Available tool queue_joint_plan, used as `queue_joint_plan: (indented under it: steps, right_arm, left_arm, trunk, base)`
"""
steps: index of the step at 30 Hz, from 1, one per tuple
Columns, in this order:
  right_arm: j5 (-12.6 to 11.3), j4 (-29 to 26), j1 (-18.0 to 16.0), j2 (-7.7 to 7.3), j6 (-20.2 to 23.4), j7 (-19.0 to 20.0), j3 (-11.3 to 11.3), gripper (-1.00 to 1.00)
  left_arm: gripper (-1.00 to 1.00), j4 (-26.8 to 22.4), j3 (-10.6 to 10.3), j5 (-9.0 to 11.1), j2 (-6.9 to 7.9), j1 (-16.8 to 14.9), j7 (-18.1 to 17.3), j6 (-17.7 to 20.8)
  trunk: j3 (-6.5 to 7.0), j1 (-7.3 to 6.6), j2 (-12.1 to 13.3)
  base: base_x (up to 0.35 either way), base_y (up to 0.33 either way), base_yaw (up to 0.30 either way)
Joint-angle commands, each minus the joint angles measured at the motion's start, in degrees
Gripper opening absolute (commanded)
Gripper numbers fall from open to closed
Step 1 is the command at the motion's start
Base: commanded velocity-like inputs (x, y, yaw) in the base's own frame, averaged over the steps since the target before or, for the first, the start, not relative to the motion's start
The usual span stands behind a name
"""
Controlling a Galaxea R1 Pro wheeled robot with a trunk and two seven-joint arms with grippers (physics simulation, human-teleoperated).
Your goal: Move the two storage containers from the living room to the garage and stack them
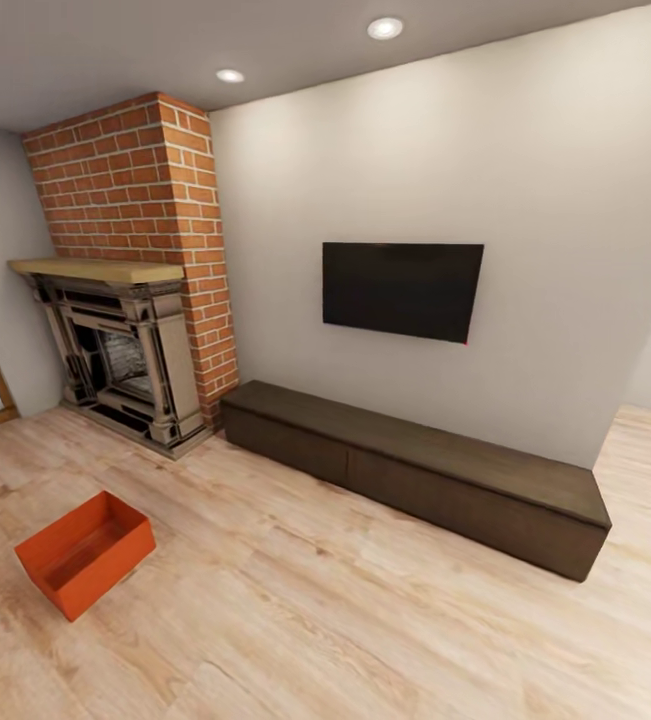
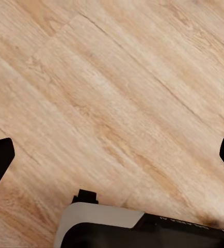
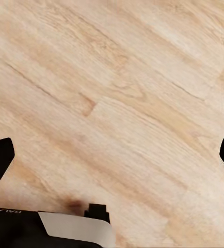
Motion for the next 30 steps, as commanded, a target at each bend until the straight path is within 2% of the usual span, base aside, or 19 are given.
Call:
queue_joint_plan:
  steps: [1, 30]
  right_arm:
    - [0.1, 0.0, 0.0, -0.01, -0.1, -0.1, 0.4, 1.00]
    - [0.0, 0.0, 0.0, 0.01, -0.1, -0.1, 0.4, 1.00]
  left_arm:
    - [1.00, 0.2, 0.4, 0.2, 0.02, -0.1, -0.4, -0.2]
    - [1.00, 0.2, 0.4, 0.2, -0.06, -0.1, -0.4, -0.1]
  trunk:
    - [-0.02, 0.05, 0.0]
    - [-0.02, 0.05, 0.0]
  base:
    - [0.329, -0.092, 0.242]
    - [0.279, -0.206, 0.247]
